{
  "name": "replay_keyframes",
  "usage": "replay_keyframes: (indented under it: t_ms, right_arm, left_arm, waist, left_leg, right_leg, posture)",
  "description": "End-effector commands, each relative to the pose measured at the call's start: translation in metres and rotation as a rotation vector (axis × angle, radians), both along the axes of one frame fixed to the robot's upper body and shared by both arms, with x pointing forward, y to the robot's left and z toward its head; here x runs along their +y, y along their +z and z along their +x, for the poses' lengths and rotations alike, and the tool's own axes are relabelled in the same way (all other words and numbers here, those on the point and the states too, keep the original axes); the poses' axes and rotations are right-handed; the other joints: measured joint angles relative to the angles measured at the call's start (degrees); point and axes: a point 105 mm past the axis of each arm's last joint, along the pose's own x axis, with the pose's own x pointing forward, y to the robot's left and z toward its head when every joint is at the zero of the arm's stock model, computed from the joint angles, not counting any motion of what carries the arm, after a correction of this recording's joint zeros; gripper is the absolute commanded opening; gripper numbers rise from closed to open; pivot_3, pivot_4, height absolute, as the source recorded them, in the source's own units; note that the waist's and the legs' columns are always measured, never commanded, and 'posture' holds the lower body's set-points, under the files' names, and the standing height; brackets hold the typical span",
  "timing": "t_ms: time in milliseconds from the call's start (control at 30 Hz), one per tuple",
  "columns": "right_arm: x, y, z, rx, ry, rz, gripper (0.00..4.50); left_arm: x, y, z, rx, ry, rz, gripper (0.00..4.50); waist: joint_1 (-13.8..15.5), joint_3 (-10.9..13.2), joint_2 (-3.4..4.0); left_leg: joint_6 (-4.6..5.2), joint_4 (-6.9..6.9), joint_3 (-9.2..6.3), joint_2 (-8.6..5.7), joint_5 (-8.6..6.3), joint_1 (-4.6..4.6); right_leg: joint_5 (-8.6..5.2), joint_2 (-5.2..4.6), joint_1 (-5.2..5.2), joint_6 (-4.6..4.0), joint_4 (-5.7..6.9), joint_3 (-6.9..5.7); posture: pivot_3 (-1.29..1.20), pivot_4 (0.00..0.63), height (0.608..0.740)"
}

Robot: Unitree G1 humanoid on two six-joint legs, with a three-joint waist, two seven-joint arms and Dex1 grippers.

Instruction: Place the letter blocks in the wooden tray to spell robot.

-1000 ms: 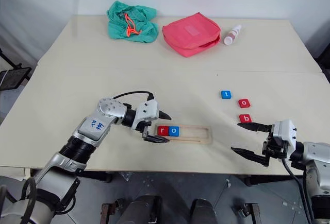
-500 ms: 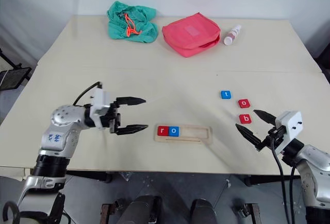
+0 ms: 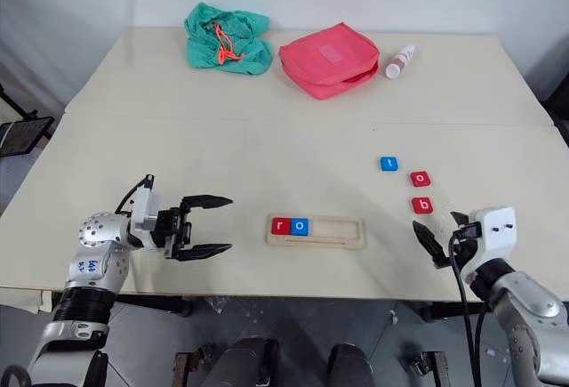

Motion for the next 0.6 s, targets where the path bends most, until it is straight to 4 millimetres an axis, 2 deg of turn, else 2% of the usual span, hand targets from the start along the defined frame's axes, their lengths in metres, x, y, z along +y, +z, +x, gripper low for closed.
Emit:
replay_keyframes:
  t_ms: [33,600]
  right_arm:
    - [-0.0023,0.0109,-0.0041,-0.024,-0.018,-0.020,4.50]
    - [-0.0100,0.0091,-0.0026,-0.010,-0.060,-0.013,4.50]
  left_arm:
    - [0.0018,0.0031,-0.0006,-0.028,-0.026,0.010,4.46]
    - [-0.0008,0.0028,-0.0032,-0.016,-0.056,0.001,4.46]
  waist:
    - [0.0,0.0,0.00]
    - [-0.1,0.0,0.00]
  left_leg:
    - [0.00,0.00,0.00,0.01,0.00,0.00]
    - [0.00,-0.01,0.00,0.00,0.00,0.01]
  right_leg:
    - [0.00,0.01,0.00,0.00,0.00,0.00]
    - [0.00,0.00,-0.01,0.00,0.03,0.02]
  posture:
    - [0.00,0.150,0.740]
    - [0.00,0.150,0.740]
